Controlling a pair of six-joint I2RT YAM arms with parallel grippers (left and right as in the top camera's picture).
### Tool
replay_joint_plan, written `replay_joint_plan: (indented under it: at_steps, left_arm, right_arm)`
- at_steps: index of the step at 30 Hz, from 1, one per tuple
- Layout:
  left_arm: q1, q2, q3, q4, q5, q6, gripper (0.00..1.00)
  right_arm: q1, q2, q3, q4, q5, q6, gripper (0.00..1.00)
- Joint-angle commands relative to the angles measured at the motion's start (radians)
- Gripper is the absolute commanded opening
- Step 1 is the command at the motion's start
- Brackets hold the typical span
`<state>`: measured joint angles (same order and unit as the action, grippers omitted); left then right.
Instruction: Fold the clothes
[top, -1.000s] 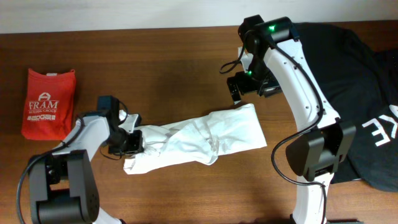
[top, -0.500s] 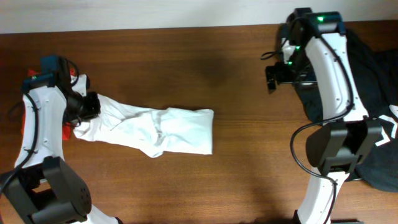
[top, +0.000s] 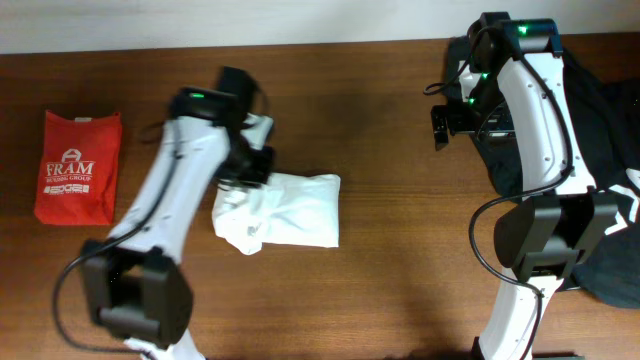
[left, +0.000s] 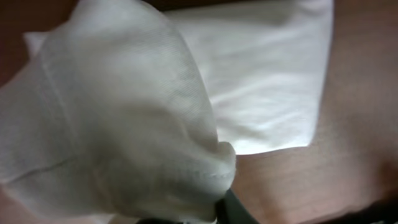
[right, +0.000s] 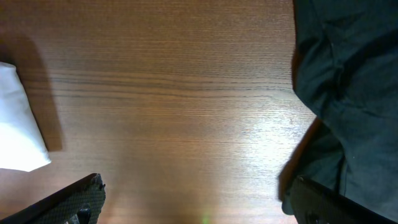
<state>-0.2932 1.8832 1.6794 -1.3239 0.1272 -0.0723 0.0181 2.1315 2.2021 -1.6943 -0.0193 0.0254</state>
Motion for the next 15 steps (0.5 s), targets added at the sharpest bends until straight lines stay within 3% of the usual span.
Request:
replay_joint_plan:
  at_steps: [1, 10, 15]
  left_arm:
    - [-0.068, 0.055, 0.01, 0.019, 0.053, -0.041, 0.15]
    - [-0.125, 0.105, 0.01, 0.066, 0.135, -0.047, 0.15]
    - [-0.125, 0.105, 0.01, 0.106, 0.268, -0.047, 0.16]
  right_arm:
    - [0.002, -0.003, 0.005, -0.005, -0.003, 0.001, 0.98]
    - [0.002, -0.003, 0.005, -0.004, -0.003, 0.001, 0.99]
    - [0.002, -0.003, 0.005, -0.004, -0.008, 0.001, 0.99]
